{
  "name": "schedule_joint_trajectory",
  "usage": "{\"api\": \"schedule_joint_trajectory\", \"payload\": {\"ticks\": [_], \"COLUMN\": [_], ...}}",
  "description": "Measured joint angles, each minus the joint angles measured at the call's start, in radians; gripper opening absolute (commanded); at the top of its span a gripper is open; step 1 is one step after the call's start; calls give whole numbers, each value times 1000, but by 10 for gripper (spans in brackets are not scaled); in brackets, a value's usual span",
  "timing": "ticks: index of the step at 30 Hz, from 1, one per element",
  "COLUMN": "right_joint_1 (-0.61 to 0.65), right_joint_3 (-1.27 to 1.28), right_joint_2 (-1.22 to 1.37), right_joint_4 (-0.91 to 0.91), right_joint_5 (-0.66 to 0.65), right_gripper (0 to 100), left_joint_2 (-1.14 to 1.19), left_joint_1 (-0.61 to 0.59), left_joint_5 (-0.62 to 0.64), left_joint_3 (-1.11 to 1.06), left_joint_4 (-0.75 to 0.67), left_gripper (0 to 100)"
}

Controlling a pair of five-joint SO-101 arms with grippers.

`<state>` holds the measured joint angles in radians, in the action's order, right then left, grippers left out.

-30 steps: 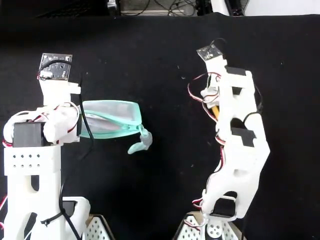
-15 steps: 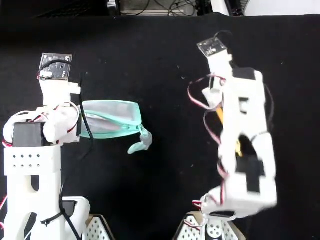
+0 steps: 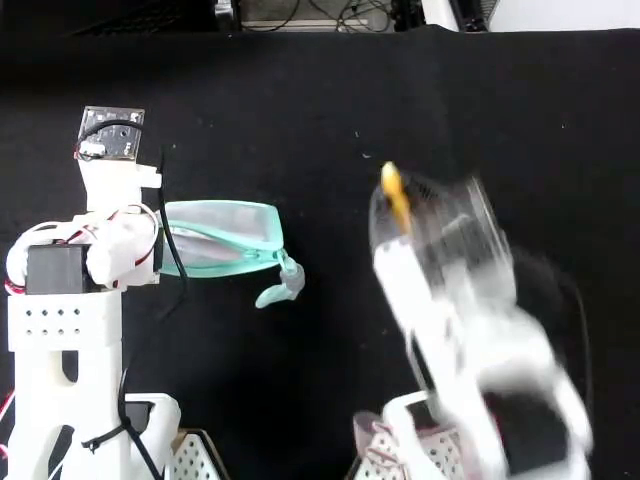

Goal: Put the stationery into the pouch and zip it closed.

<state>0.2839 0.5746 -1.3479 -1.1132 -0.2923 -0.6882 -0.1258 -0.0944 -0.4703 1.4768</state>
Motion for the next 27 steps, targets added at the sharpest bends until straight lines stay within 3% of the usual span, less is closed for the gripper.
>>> {"api": "schedule_joint_trajectory", "payload": {"ticks": [5, 15, 27], "right_joint_1": [224, 582, 641], "right_joint_3": [44, 276, 600], "right_joint_2": [-189, -206, -204], "right_joint_4": [153, 669, 1005], "right_joint_5": [58, 68, 68], "right_gripper": [12, 12, 12], "left_joint_2": [0, 0, 0], "left_joint_1": [0, 0, 0], "left_joint_5": [0, 0, 0], "left_joint_3": [0, 0, 0], "left_joint_4": [0, 0, 0], "left_gripper": [31, 31, 31]}}
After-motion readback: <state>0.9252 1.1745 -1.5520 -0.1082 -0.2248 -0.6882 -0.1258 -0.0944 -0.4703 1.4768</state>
